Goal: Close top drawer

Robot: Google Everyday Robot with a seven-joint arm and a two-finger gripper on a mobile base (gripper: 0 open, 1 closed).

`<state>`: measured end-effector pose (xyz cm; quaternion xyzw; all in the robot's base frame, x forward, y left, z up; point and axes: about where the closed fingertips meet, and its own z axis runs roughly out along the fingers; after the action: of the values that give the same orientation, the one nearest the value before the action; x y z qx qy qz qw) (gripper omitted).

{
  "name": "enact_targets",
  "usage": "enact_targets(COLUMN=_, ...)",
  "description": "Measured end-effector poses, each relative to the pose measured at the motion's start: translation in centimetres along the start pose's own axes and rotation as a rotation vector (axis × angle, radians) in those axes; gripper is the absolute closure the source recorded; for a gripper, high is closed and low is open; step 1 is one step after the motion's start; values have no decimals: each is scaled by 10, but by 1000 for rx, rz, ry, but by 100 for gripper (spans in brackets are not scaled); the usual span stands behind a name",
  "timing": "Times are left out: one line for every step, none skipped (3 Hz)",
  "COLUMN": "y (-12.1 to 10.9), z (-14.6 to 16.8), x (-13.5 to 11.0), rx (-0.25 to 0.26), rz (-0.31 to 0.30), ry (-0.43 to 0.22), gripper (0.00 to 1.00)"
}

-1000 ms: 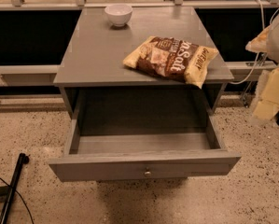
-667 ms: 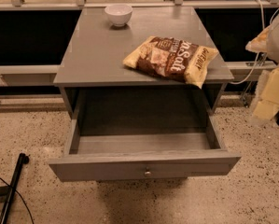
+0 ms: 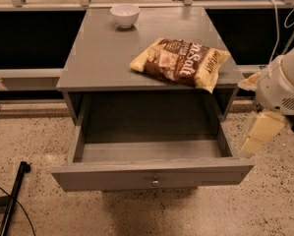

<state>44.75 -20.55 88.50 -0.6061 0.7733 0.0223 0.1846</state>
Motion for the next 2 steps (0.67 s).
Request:
enact_targets(y=-2, z=-5, x=-3, rx=12, rz=0, ry=2, gripper=0)
enact_targets(y=22, z=13, x=1, rx=-55, rz=-75, ry=-10, gripper=3)
